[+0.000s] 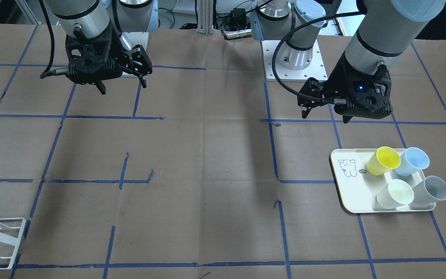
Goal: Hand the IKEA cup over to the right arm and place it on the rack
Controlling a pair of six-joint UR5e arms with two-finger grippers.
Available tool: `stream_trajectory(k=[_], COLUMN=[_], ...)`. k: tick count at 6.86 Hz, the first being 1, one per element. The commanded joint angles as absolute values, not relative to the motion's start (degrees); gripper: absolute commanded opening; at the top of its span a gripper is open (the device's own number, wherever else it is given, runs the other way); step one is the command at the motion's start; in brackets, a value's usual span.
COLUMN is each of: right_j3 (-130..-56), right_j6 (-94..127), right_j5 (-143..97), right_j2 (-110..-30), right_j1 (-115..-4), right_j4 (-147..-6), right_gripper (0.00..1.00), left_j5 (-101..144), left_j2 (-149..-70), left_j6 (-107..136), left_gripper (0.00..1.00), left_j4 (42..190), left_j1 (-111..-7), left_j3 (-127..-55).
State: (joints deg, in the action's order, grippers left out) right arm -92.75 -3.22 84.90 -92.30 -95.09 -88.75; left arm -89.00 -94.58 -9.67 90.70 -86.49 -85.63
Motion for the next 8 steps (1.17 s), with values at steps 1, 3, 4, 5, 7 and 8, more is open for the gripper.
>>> stream_trajectory(k=[1, 3, 4, 5, 7, 8], right_j3=[-93.08, -93.25, -93.43, -93.78, -94.13, -94.48], right_j6=[-2.37, -1.59, -1.41, -1.41, -1.41, -1.15], right_j5=[85.61, 85.61, 85.61, 85.69, 89.44, 89.47], right_j2=[-93.43, -93.6, -94.65, -94.92, -95.01, -95.27], right_j1=[-94.92, -93.26, -92.21, -91.33, -90.97, -91.05], right_j4=[-88.85, -88.94, -88.51, -88.77, -89.21, -89.12], right_gripper=[1.0, 1.0, 1.0, 1.0, 1.0, 1.0], left_j5=[-89.12, -89.03, -89.03, -89.03, -89.03, -88.95], left_j2=[-94.05, -93.78, -94.04, -93.78, -93.7, -94.04], left_j6=[-9.67, -9.67, -9.67, -9.67, -9.67, -9.67], left_gripper=[1.0, 1.0, 1.0, 1.0, 1.0, 1.0], left_j4=[90.7, 90.7, 90.7, 90.7, 90.7, 90.7], left_j1=[-86.48, -86.48, -86.48, -86.48, -86.48, -86.48], left_j3=[-85.69, -85.78, -85.78, -85.87, -85.96, -85.87])
